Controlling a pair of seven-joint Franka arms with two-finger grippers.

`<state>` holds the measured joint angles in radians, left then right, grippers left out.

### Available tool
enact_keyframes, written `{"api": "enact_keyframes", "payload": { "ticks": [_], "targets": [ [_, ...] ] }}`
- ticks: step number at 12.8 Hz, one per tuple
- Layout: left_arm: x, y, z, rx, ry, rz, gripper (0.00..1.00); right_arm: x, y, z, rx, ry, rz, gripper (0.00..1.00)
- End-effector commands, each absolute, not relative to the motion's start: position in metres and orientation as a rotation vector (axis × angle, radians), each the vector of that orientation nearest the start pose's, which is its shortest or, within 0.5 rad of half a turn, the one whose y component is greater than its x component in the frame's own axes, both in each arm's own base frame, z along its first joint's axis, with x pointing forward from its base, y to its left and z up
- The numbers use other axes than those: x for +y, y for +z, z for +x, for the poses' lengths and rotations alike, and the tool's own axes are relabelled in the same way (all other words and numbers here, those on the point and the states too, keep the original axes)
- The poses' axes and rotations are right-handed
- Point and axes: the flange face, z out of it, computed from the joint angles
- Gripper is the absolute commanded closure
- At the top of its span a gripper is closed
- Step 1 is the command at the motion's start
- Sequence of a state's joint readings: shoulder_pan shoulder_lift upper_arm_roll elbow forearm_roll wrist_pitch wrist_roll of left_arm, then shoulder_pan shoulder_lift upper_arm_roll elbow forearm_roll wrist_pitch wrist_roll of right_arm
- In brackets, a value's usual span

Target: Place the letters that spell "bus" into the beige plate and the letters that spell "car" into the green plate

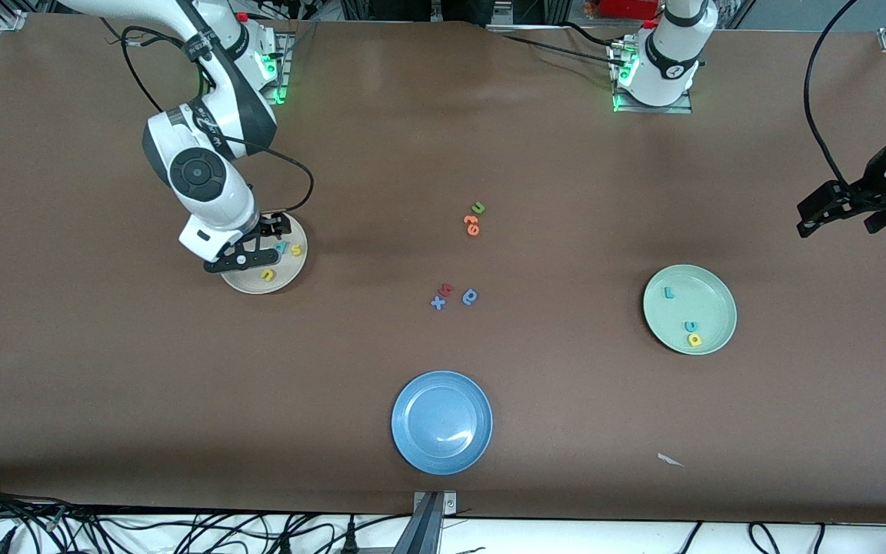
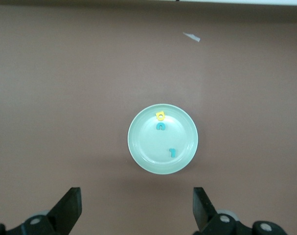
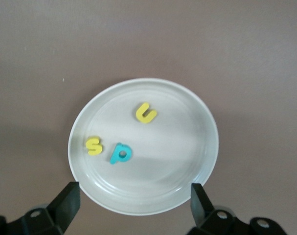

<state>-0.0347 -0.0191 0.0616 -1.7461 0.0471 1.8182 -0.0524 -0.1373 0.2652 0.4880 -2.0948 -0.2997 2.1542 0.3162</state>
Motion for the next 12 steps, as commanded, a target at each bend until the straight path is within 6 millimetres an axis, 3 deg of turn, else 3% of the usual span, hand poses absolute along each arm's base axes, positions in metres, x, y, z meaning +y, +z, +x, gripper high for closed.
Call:
{"api": "enact_keyframes", "payload": {
  "ticks": [1, 5, 8, 10, 12],
  "targets": [
    [0.014, 0.579, 0.561, -0.099, -0.108, -3.109, 0.00, 0.174, 0.349, 0.555, -0.318, 0.093, -3.270, 0.00],
    [0.012, 0.583, 0.565, -0.094, -0.039, -3.110, 0.00, 0.154, 0.438, 0.588, -0.204, 0.080, -3.271, 0.00],
    [0.012, 0.586, 0.563, -0.096, 0.006, -3.109, 0.00, 0.098, 0.503, 0.596, -0.163, 0.100, -3.142, 0.00],
    [0.012, 0.586, 0.564, -0.096, 0.009, -3.109, 0.00, 0.068, 0.527, 0.597, -0.163, 0.162, -3.125, 0.00],
    [0.010, 0.580, 0.566, -0.088, 0.025, -3.108, 0.00, 0.034, 0.538, 0.599, -0.168, 0.157, -3.122, 0.00]
  ]
}}
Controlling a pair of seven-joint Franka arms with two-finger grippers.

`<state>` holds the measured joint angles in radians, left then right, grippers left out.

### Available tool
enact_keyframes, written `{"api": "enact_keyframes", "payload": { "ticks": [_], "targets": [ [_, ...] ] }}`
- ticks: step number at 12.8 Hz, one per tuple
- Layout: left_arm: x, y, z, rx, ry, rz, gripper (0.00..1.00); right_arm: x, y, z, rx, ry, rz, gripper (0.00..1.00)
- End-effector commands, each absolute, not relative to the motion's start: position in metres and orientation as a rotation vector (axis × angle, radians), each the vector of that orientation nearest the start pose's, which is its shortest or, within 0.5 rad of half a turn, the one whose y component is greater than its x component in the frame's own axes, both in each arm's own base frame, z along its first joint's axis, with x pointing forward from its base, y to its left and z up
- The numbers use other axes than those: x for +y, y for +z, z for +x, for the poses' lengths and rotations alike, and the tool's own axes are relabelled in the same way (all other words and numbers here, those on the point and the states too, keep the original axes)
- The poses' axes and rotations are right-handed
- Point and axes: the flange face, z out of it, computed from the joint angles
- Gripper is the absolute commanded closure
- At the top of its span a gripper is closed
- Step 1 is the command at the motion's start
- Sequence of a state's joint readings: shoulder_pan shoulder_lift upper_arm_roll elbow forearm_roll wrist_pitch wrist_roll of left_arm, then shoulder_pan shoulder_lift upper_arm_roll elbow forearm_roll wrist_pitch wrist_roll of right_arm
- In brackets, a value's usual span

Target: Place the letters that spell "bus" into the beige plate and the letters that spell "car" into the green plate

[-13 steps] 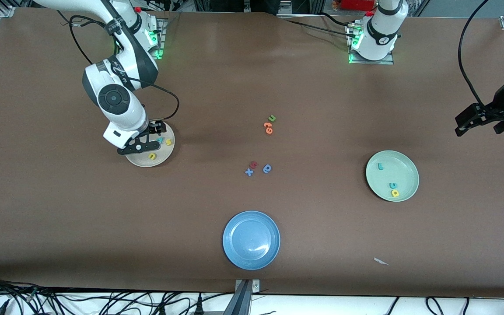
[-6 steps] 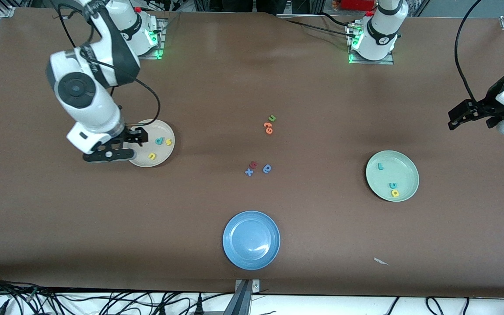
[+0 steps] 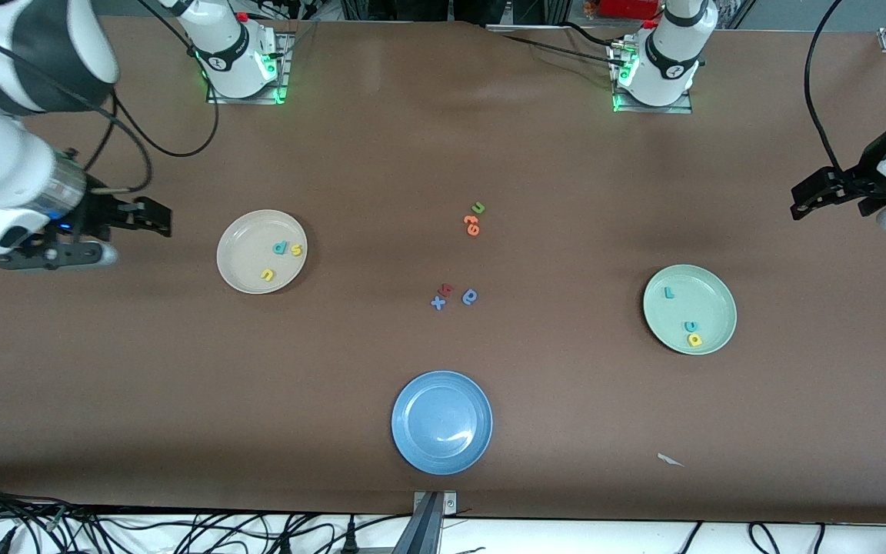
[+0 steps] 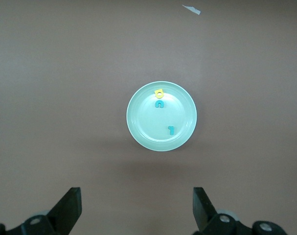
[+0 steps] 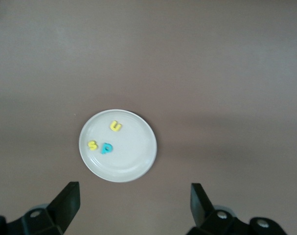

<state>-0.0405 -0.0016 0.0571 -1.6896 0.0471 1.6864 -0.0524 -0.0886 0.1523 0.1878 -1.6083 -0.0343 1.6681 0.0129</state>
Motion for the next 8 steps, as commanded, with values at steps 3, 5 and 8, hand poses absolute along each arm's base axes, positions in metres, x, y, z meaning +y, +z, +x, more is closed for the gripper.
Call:
{"api": "enact_keyframes", "payload": {
  "ticks": [3, 5, 8],
  "targets": [
    [0.009, 0.578, 0.567, -0.086, 0.035, -3.109, 0.00, 0.002, 0.556, 0.593, -0.151, 0.136, -3.084, 0.00],
    [0.009, 0.578, 0.567, -0.086, 0.035, -3.109, 0.00, -0.004, 0.563, 0.591, -0.151, 0.145, -3.091, 0.00],
    [0.009, 0.578, 0.567, -0.086, 0.035, -3.109, 0.00, -0.001, 0.577, 0.594, -0.163, 0.134, -3.095, 0.00]
  ]
}}
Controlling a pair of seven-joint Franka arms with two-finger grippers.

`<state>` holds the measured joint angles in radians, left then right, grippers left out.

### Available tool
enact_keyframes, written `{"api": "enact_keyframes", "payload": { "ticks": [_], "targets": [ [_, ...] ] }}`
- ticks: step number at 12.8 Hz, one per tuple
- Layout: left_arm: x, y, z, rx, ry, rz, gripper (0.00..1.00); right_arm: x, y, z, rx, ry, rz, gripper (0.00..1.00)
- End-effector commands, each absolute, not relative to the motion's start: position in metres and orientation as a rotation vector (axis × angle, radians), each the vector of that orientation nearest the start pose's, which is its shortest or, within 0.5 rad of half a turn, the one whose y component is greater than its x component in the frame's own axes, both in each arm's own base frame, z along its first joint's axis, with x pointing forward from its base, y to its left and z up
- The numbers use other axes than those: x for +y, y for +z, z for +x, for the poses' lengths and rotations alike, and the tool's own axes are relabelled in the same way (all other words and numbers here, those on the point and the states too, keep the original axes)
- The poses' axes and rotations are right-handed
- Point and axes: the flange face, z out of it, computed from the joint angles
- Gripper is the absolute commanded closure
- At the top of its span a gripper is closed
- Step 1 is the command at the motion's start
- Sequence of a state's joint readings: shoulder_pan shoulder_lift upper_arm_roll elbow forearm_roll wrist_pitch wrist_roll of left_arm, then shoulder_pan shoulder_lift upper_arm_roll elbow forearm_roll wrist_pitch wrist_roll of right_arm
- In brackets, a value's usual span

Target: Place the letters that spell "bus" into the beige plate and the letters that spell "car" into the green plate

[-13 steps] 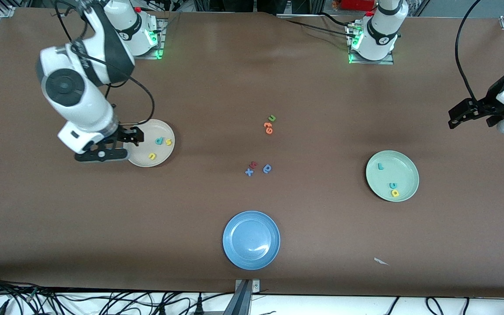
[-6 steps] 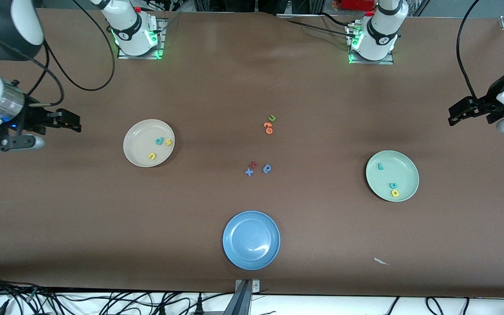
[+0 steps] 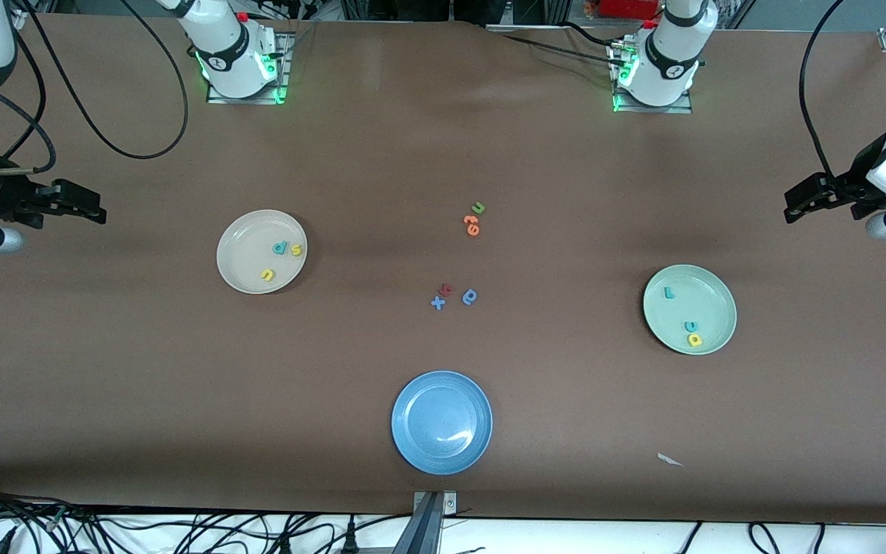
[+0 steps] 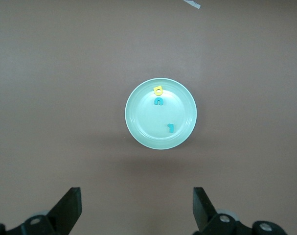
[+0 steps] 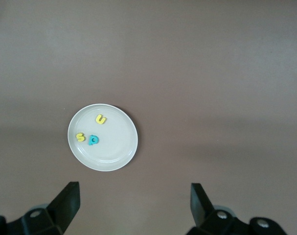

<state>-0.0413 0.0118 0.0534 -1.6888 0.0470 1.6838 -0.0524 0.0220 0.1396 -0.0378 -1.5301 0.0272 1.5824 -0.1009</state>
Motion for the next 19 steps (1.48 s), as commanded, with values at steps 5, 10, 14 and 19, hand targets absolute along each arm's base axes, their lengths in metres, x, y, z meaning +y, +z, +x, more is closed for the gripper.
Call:
{"api": "enact_keyframes", "payload": {
  "ticks": [5, 10, 14, 19],
  "targets": [
    [0.008, 0.577, 0.567, -0.084, 0.037, -3.109, 0.00, -0.003, 0.579, 0.593, -0.168, 0.139, -3.129, 0.00],
    [0.008, 0.577, 0.567, -0.084, 0.037, -3.109, 0.00, 0.006, 0.579, 0.591, -0.181, 0.158, -3.142, 0.00],
    [0.008, 0.578, 0.567, -0.084, 0.035, -3.109, 0.00, -0.002, 0.598, 0.592, -0.162, 0.101, -3.154, 0.00],
    [0.008, 0.577, 0.567, -0.084, 0.037, -3.109, 0.00, 0.010, 0.596, 0.592, -0.159, 0.135, -3.250, 0.00]
  ]
}}
